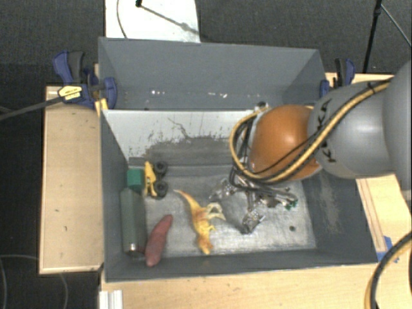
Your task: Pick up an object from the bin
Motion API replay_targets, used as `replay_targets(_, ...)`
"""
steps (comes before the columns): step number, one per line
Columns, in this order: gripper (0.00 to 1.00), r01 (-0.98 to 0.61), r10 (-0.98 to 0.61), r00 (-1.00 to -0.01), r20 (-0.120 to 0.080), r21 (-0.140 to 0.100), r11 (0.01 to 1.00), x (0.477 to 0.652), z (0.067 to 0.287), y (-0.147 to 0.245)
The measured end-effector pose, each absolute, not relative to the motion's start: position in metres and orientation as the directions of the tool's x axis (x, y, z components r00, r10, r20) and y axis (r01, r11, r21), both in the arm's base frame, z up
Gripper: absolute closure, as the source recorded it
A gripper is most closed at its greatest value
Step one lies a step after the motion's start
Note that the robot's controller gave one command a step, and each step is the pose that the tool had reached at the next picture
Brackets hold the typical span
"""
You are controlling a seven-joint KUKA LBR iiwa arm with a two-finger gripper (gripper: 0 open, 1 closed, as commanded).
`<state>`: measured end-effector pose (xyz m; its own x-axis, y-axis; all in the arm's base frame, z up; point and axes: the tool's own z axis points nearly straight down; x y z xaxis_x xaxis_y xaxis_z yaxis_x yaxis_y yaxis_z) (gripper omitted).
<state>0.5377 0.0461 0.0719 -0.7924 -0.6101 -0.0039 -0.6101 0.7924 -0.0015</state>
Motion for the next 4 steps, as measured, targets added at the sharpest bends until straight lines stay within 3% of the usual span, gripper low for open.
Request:
replay_targets(1,0.00,-0.610,-0.610,-0.792,-0.004,-0.002,0.792,0.538,0.072,0.046)
replay_targets(2,1.00,-0.729,-0.729,-0.685,-0.010,-0.003,0.685,0.527,0.083,0.158)
replay_targets(3,1.00,-0.729,-0.729,-0.685,-0.010,-0.003,0.685,0.527,0.083,0.158)
replay_targets(4,1.00,-0.718,-0.718,-0.696,-0.003,-0.001,0.696,0.532,0.216,0.144)
